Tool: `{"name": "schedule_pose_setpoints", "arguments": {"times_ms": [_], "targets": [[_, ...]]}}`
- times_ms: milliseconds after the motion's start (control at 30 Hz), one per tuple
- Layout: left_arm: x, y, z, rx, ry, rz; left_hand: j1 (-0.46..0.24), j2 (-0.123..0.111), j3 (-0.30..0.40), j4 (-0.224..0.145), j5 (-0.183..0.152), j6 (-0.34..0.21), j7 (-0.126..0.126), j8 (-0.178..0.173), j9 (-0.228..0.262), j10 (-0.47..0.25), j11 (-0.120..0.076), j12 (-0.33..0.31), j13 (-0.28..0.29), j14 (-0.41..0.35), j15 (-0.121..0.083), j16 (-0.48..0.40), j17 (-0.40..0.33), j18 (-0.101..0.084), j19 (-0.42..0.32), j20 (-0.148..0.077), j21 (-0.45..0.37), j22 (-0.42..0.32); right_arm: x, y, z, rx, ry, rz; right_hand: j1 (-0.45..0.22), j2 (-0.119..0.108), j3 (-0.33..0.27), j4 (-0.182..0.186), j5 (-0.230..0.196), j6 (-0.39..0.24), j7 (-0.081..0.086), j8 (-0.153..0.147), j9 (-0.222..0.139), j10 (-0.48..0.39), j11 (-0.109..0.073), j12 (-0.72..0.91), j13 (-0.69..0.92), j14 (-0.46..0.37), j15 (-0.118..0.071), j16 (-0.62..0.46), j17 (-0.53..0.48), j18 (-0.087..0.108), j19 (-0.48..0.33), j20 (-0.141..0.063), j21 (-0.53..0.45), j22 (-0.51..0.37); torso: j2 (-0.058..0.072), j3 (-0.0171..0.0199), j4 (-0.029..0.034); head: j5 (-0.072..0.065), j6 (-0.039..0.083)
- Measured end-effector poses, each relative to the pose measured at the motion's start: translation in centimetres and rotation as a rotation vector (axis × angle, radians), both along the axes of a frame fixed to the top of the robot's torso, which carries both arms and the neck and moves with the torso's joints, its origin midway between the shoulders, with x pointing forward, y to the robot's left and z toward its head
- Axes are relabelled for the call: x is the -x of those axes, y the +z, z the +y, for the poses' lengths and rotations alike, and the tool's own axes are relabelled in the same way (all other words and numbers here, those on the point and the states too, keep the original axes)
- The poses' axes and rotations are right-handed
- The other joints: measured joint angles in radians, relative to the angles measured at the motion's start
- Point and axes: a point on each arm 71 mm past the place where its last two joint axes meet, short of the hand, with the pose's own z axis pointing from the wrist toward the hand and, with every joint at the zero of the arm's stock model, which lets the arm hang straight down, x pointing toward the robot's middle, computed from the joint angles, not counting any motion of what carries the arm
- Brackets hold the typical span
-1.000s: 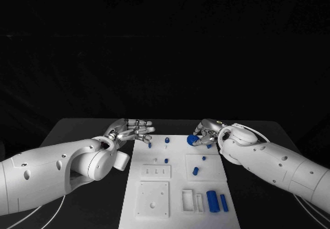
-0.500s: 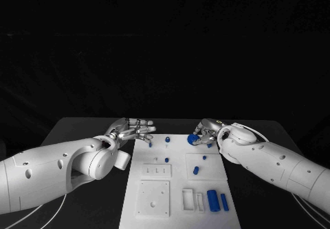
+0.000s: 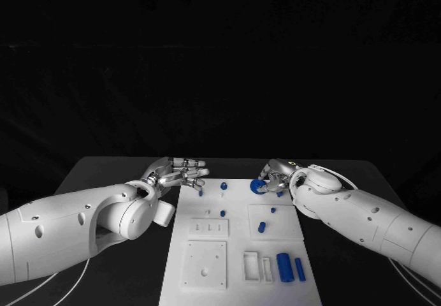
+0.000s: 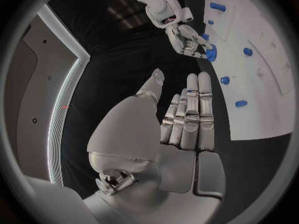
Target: Assemble the parts on the task board
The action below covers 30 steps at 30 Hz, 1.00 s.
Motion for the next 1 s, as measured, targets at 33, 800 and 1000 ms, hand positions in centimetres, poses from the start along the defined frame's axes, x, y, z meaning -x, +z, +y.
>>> {"name": "schedule_pose_setpoints", "arguments": {"times_ms": [33,800,1000], "targets": [[0.0,0.0,0.0,0.0,0.0,0.0,0.0,0.0,0.0,0.0,0.0,0.0,0.0,0.0,0.0,0.0,0.0,0.0,0.0,0.0,0.0,0.0,0.0,0.0,0.0,0.0,0.0,0.0,0.0,0.0,0.0,0.0,0.001,0.0,-0.002,0.002,0.015,-0.008,-0.005,0.0,0.0,0.0,-0.001,0.0,0.0,0.0,0.0,0.0,0.0,0.0,0.0,0.0,0.0,0.0,0.001,0.0,0.0,0.0,0.0001,0.0,0.0],[0.0,0.0,0.0,-0.001,-0.002,0.001,0.0,0.0,0.0,0.0,0.0,0.0,0.0,0.0,0.0,0.0,0.0,0.0,0.0,0.0,0.0,0.0,0.0,0.0,0.0,0.0,0.0,0.0,0.9,0.2,1.5,0.062,0.056,-0.059,-0.029,0.005,0.066,-0.052,0.067,0.05,-0.015,0.001,0.0,0.017,-0.002,0.007,0.003,0.004,-0.004,0.008,0.004,0.0,0.0,0.0,0.026,0.0,0.0,0.0006,-0.0008,0.001,-0.007],[0.0,-0.1,0.0,-0.002,-0.001,0.001,0.0,0.0,0.0,0.0,0.0,0.0,0.0,0.0,0.0,0.0,0.0,0.0,0.0,0.0,0.0,0.0,0.0,0.0,0.0,0.0,0.0,0.001,1.6,0.4,2.4,0.073,0.077,-0.092,-0.037,0.003,0.076,-0.028,0.07,0.067,-0.017,0.0,0.001,0.022,-0.007,0.007,0.005,0.004,-0.004,0.008,0.003,0.0,0.0,0.0,0.047,0.0,-0.001,0.0006,-0.0002,0.002,-0.006]]}}
